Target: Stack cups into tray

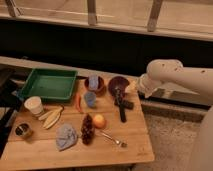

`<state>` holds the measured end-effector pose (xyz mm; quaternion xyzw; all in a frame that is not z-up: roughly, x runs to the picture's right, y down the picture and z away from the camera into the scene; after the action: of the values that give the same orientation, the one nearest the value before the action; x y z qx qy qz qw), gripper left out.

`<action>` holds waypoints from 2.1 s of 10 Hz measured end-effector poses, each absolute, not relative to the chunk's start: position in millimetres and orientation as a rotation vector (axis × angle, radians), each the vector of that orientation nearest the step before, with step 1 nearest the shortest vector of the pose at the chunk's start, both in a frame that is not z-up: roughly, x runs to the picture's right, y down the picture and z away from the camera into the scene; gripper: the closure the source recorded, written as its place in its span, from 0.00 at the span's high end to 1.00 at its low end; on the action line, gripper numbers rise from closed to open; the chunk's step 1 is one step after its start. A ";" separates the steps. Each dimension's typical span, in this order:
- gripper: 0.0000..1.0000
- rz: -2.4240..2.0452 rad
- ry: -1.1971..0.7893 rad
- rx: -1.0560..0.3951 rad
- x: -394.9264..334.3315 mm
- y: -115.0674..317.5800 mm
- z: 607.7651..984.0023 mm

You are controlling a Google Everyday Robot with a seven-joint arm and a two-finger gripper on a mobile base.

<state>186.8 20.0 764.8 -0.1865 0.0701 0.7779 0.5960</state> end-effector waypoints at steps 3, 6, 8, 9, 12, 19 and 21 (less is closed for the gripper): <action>0.71 1.806 0.163 -0.433 186.7 19.9 764.7; 0.71 1.806 0.163 -0.433 186.7 19.9 764.7; 0.71 1.806 0.163 -0.433 186.8 20.0 764.8; 0.71 1.806 0.163 -0.433 186.7 19.9 764.7; 0.71 1.806 0.163 -0.433 186.7 19.9 764.7; 0.71 1.757 0.150 -0.430 172.3 16.7 766.1; 0.71 1.730 0.140 -0.436 159.3 14.2 768.0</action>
<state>159.3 14.2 768.0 -0.1902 0.0608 0.7540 0.6258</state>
